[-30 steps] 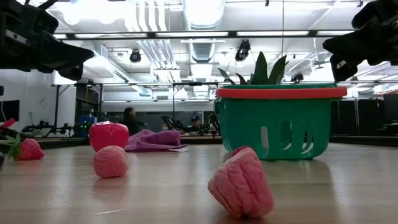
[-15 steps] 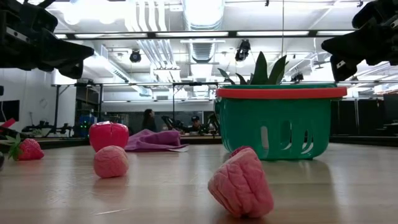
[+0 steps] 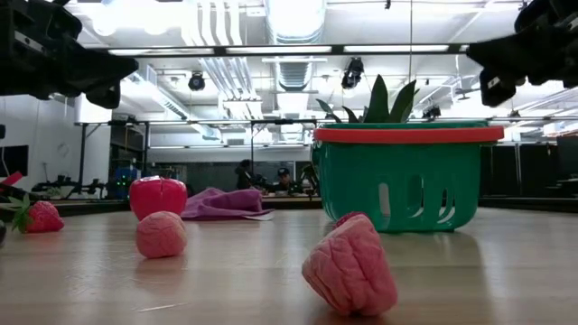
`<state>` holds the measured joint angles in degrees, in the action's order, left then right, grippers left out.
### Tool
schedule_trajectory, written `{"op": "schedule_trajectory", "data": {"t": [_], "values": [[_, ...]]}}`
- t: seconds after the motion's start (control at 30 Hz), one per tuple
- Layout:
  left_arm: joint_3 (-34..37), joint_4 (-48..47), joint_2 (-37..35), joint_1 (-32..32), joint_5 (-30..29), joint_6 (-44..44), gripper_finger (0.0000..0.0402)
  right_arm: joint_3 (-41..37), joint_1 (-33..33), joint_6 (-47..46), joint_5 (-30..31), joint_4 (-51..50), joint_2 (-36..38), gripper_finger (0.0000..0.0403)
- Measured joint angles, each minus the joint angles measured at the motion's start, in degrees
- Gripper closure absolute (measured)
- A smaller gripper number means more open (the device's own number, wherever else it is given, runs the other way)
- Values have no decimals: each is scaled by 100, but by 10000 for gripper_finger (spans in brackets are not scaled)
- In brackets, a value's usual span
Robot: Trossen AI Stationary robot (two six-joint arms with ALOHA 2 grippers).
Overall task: Pick and placing Produce into tupperware
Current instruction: Put the yellow lemon into the blue basket
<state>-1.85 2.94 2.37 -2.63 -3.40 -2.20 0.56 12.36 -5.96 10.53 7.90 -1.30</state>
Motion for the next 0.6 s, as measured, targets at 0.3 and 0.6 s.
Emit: {"op": "schedule_trajectory", "data": {"t": [0.3,0.6], "values": [[-2,-1,0,0,-12,-19,402,183,4,-9,-596,910,-31,308],[0,58,1,0,-310,-443,402,1632,186,-28,-1462,996,-1242,149]]}}
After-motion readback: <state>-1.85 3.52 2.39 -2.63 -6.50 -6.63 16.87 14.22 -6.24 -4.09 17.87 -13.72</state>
